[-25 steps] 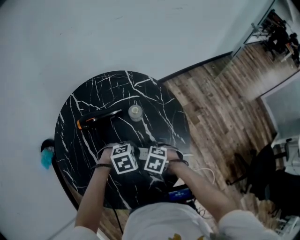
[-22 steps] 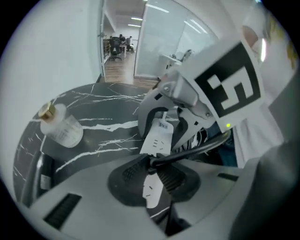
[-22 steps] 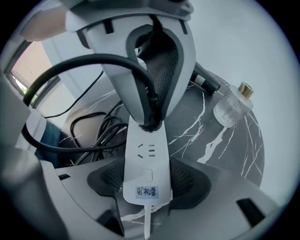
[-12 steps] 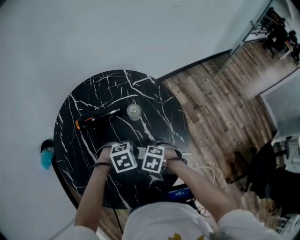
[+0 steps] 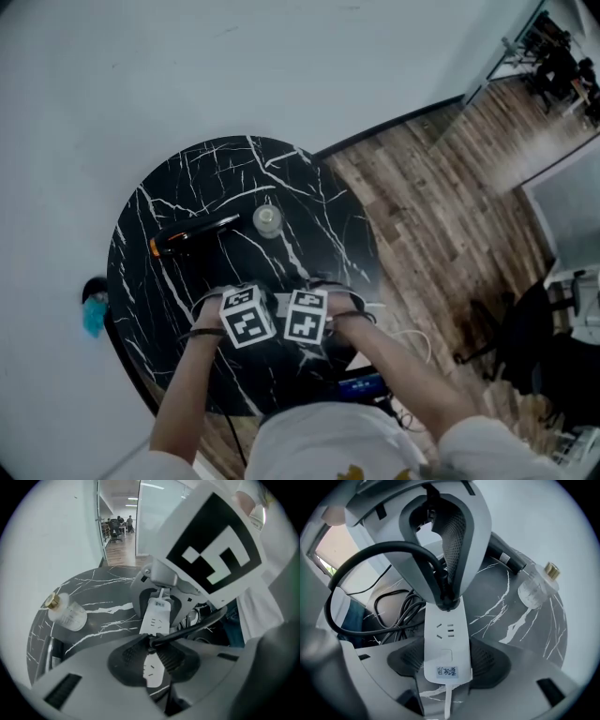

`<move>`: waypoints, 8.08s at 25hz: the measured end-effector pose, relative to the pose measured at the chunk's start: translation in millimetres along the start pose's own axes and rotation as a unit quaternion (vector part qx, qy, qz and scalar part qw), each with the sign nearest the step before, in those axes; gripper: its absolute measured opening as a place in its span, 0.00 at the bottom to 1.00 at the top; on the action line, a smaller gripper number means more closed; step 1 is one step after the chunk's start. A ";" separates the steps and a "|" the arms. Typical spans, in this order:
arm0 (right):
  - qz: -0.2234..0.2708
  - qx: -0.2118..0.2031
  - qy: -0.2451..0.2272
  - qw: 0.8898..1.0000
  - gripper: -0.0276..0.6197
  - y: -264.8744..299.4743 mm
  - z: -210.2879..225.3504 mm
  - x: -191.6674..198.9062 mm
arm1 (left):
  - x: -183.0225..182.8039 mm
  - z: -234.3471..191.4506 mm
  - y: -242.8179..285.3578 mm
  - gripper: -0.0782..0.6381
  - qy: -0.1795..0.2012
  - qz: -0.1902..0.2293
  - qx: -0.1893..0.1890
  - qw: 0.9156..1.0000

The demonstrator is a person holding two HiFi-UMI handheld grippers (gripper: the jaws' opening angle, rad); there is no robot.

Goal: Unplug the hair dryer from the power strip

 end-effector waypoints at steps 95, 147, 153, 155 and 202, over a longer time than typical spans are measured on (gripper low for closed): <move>0.000 0.007 0.003 1.000 0.46 -0.8 -4.1 -0.4 | -5.1 6.4 -6.0 0.18 -0.042 0.007 -0.013 0.999; -0.010 0.016 0.003 1.000 0.46 0.2 -6.6 -0.2 | -6.1 -6.9 -15.2 0.19 -0.043 0.047 0.041 0.997; -0.005 0.018 -0.012 1.000 0.46 -0.3 -6.7 -1.6 | 4.4 4.2 -8.1 0.18 -0.041 0.033 0.000 0.999; -0.006 0.017 -0.012 1.000 0.46 0.1 -7.3 -1.8 | 1.8 -8.1 -13.4 0.18 -0.056 0.041 0.046 0.997; 0.076 0.041 0.019 0.996 0.46 -27.6 -3.0 16.4 | -8.2 -3.3 -14.9 0.18 -0.052 0.070 0.005 0.996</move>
Point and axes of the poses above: the fingertips, and each gripper's own axes: y forward along the fingers, z to its right, x out of its underside, the point moved 7 cm from there along -y, backward along the fingers, and after that the axes turned 11 degrees about x, right-handed, at the moved point
